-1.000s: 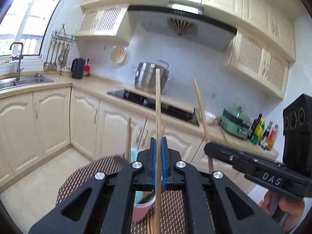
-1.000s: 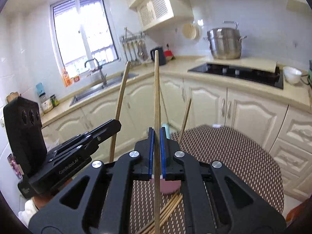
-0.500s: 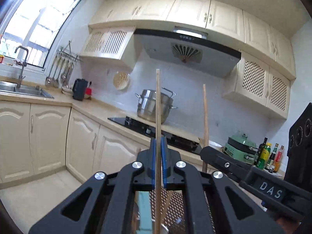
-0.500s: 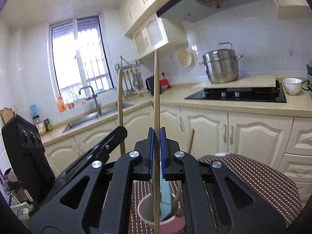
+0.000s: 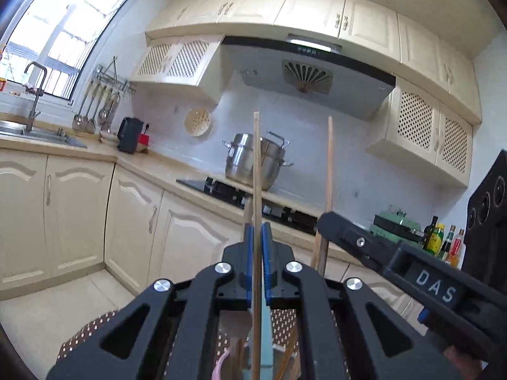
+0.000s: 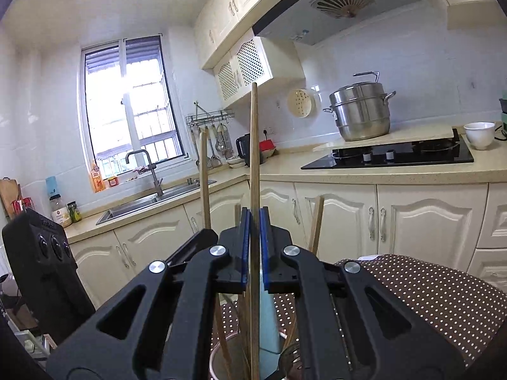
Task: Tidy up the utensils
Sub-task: 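Lower the chopsticks into the pink cup and open both tools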
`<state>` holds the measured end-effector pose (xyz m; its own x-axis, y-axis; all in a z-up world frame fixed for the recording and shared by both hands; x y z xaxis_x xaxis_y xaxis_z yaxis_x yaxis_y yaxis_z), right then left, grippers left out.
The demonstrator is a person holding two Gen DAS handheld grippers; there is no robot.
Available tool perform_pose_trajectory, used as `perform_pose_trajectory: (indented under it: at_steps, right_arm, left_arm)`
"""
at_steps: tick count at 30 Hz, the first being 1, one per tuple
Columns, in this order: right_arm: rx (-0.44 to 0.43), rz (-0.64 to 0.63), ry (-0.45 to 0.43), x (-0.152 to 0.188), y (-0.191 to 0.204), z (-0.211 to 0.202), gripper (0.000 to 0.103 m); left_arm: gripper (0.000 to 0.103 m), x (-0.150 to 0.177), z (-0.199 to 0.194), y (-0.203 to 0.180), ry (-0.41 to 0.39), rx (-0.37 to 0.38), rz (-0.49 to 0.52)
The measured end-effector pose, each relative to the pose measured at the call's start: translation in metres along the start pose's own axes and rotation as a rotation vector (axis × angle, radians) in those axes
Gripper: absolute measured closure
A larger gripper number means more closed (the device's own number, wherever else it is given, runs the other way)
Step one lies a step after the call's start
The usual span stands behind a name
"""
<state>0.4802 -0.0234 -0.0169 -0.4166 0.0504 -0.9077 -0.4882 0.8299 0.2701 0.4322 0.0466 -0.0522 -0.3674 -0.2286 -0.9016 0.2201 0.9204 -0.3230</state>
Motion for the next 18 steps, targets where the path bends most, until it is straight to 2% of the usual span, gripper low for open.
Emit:
perform_pose_trajectory:
  at_steps: [8,12,13,14,16,18]
  right_arm:
    - [0.033,-0.065,0.011,0.018,0.007,-0.017,0.096]
    - [0.052,-0.087,0.021,0.028,0.011,-0.026,0.096]
    - [0.052,-0.087,0.024,0.029,0.011,-0.027,0.096]
    - [0.050,-0.086,0.031,0.032,0.011,-0.027,0.096]
    - [0.059,-0.089,0.037,0.036,0.011,-0.029,0.096]
    - [0.063,-0.083,0.042,0.039,0.009,-0.031,0.096]
  left_arm:
    - [0.098,0.031,-0.015,-0.004,0.082,0.036,0.013]
    - [0.097,0.037,-0.026,-0.007,0.093,0.029,0.025]
    - [0.092,0.039,-0.029,-0.007,0.099,0.031,0.022]
    - [0.077,0.039,-0.031,-0.007,0.102,0.025,0.021]
    - [0.064,0.040,-0.041,-0.003,0.096,-0.023,0.028]
    - [0.063,0.039,-0.048,-0.002,0.096,-0.044,0.043]
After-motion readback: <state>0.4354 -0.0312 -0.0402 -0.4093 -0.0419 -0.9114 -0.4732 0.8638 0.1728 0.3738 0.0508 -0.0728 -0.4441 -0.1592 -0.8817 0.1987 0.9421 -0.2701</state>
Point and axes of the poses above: each gripper's, at about its wrist camera, not at the fingertips, and z roughly the way its jaws point, y to its left, x to its underside, the point moved 10 cm from there along z, roughly the way its jaws point, and after that the axes turned 13 degrees about y, right-handed, at the moved point
